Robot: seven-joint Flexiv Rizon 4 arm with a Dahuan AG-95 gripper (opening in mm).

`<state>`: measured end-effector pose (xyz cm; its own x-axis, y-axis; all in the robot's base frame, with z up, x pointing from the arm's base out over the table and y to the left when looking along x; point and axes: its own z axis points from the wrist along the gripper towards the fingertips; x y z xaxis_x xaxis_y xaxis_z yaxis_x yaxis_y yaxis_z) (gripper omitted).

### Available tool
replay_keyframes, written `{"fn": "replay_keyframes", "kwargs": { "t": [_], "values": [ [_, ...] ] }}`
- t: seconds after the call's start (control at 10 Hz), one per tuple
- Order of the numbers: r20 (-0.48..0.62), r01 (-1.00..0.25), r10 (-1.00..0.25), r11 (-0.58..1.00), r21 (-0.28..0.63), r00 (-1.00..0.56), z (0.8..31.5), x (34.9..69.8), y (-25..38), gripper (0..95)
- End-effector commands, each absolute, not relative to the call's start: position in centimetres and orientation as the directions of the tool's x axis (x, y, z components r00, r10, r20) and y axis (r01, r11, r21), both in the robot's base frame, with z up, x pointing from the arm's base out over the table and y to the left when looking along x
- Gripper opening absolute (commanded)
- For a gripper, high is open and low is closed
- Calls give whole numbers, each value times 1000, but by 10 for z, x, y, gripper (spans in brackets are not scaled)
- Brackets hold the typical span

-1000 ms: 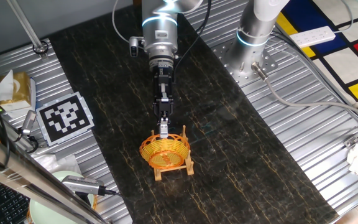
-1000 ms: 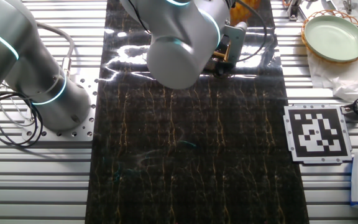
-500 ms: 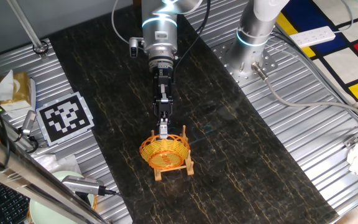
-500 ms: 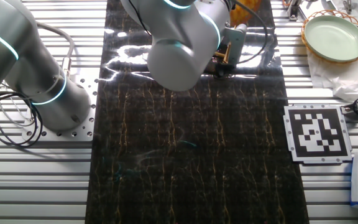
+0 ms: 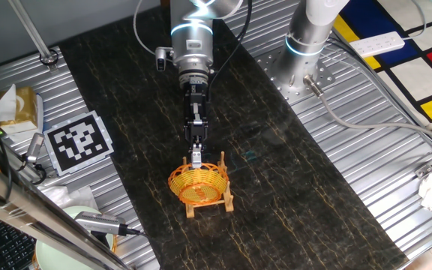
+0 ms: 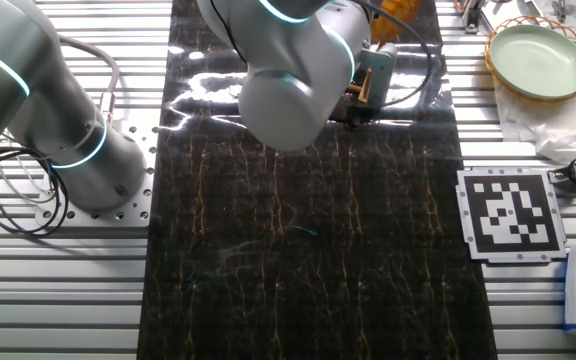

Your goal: Put the dish on the dish rack

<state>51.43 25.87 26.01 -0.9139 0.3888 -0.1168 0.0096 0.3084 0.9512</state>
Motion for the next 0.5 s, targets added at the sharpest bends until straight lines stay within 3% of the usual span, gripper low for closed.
{"fn": "replay_keyframes", "kwargs": {
  "t": [0.1,0.5],
  "values": [
    [-127,2,392,314,949,-911,260,515,259,0],
    [-142,-7,408,315,949,-902,258,513,261,0]
  ]
}}
